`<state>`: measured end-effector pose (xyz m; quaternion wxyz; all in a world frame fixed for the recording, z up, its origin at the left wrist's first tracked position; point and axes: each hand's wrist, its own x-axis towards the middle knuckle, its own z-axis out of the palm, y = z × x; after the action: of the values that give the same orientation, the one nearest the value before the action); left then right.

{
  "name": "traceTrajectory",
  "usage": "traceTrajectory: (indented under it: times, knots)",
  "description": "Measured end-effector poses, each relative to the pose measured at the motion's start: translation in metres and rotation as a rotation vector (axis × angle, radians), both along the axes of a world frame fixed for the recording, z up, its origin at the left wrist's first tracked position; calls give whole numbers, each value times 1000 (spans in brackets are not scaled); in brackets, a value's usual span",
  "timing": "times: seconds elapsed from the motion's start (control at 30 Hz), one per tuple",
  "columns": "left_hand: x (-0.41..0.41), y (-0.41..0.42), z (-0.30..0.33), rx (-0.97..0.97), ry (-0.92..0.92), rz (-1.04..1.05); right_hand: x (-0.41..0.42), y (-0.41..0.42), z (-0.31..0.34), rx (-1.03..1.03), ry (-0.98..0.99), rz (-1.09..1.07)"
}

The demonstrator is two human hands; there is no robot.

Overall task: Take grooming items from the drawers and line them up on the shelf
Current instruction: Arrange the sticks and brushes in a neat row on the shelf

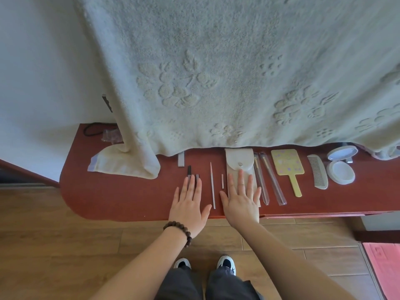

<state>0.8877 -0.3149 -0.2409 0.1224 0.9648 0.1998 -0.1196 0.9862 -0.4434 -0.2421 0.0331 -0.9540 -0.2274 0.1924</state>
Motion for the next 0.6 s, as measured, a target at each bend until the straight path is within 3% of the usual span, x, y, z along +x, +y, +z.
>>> traceTrajectory:
  times: [0.37,0.6]
  knots:
    - [2,-4,-1,19,10,23,-4,2,4,-14,-5,22]
    - [-5,-5,2,23,-37,9,-22,12,11,86,-41,345]
